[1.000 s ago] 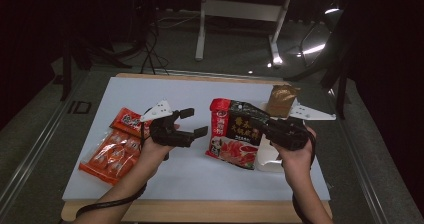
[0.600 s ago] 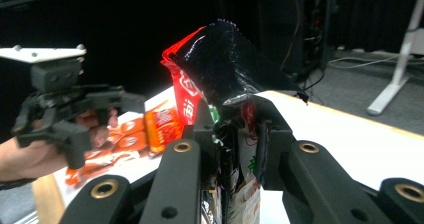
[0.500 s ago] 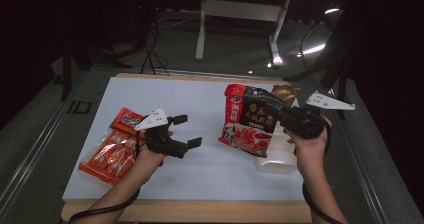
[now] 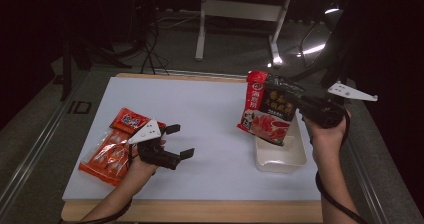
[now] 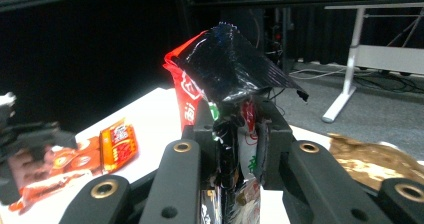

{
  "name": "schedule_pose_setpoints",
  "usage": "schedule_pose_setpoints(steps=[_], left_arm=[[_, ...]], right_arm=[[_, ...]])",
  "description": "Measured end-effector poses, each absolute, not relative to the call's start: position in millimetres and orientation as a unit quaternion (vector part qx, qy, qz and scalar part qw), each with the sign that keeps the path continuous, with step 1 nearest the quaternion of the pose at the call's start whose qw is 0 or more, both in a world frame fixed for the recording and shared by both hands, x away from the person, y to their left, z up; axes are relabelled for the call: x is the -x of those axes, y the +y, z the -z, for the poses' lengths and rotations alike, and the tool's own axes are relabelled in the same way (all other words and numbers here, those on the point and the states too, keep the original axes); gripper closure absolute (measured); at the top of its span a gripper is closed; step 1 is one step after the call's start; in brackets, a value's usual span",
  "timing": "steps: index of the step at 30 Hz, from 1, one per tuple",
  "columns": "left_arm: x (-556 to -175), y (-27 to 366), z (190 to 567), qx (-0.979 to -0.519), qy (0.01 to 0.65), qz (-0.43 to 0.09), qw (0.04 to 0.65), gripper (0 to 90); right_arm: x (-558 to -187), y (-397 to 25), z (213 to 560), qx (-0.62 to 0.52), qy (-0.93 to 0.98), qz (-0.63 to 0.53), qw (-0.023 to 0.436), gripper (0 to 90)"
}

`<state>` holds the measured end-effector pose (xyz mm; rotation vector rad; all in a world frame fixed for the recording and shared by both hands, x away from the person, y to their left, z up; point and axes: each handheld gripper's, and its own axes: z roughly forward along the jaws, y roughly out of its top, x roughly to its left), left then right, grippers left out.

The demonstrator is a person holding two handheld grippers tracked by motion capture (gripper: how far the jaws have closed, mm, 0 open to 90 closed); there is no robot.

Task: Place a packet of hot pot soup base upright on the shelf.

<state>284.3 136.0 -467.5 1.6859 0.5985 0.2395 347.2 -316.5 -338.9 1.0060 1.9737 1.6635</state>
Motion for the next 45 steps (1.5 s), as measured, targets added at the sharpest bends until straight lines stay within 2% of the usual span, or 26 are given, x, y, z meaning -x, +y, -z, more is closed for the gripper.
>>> schedule_pose_setpoints(steps=[12, 17, 29, 45], left_arm=[[-263.9, 147.4, 484.4, -0.736, 0.267, -0.098, 0.614, 2.2], [-258.4, 149.2, 494.2, -0.749, 0.267, -0.096, 0.599, 2.2], [-254.1, 158.1, 504.7, -0.737, 0.280, -0.091, 0.608, 2.3], [-256.0, 160.0, 510.4, -0.736, 0.283, -0.089, 0.608, 2.3]], right_arm=[[-358.9, -346.5, 345.0, -0.378, 0.682, -0.585, 0.226, 75.6], [-365.9, -356.0, 352.3, -0.389, 0.677, -0.583, 0.225, 75.6], [-385.5, -358.4, 366.3, -0.395, 0.701, -0.541, 0.245, 75.5], [-395.2, -351.3, 391.4, -0.364, 0.731, -0.542, 0.200, 73.0]])
